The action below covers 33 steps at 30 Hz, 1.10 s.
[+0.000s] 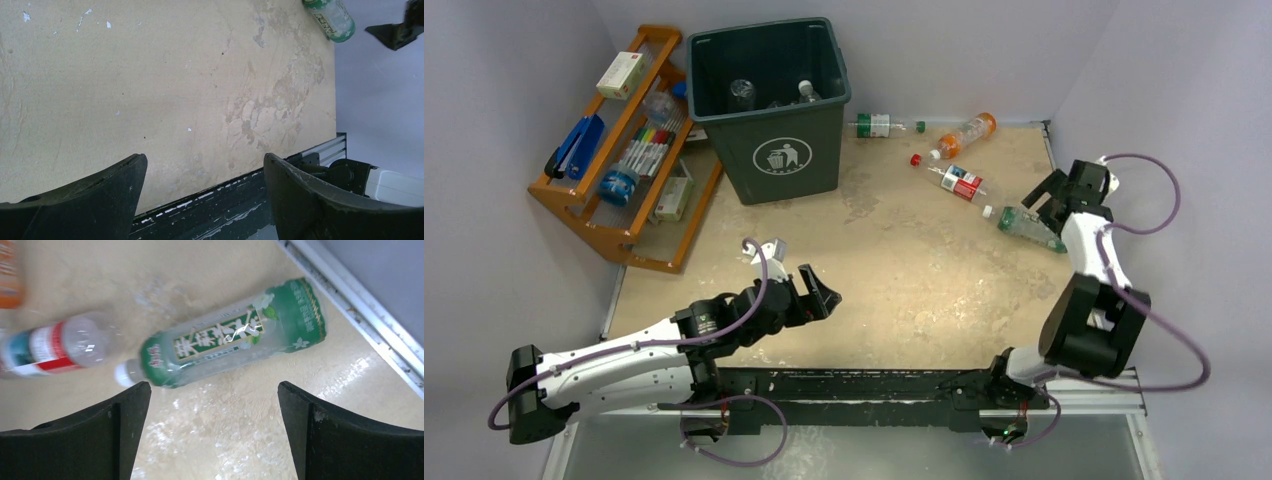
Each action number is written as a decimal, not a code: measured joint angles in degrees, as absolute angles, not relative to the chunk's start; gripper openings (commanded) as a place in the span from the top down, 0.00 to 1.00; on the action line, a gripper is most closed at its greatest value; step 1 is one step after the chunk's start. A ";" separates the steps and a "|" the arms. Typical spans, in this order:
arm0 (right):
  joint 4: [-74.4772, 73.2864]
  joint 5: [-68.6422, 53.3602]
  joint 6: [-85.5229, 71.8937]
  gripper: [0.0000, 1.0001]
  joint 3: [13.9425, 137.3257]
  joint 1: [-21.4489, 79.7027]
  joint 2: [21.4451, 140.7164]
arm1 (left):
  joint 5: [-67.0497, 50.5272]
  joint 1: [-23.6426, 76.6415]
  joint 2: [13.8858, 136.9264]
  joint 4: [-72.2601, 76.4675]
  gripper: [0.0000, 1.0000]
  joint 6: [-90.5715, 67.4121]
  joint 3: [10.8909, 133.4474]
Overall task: Put the plastic bottles in the bin
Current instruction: Adjust the plastic bottle at the center of the board.
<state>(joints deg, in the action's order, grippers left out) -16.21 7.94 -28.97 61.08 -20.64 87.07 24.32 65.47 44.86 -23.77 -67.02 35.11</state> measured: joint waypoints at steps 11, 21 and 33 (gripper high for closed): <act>-17.02 7.92 -28.03 0.00 75.90 -20.67 88.84 | 23.53 66.08 47.09 -20.73 0.13 -67.92 33.76; -17.82 7.79 -27.35 0.00 81.91 -20.67 107.63 | 23.16 66.15 50.37 -20.05 0.13 -67.79 35.07; -16.43 8.86 -26.41 0.00 79.66 -20.67 107.90 | 21.34 66.19 54.04 -16.23 0.13 -67.68 35.27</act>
<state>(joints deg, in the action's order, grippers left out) -16.43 8.86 -26.41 79.66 -20.67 107.90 21.34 66.19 54.04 -16.23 -67.68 35.27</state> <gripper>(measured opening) 0.998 0.869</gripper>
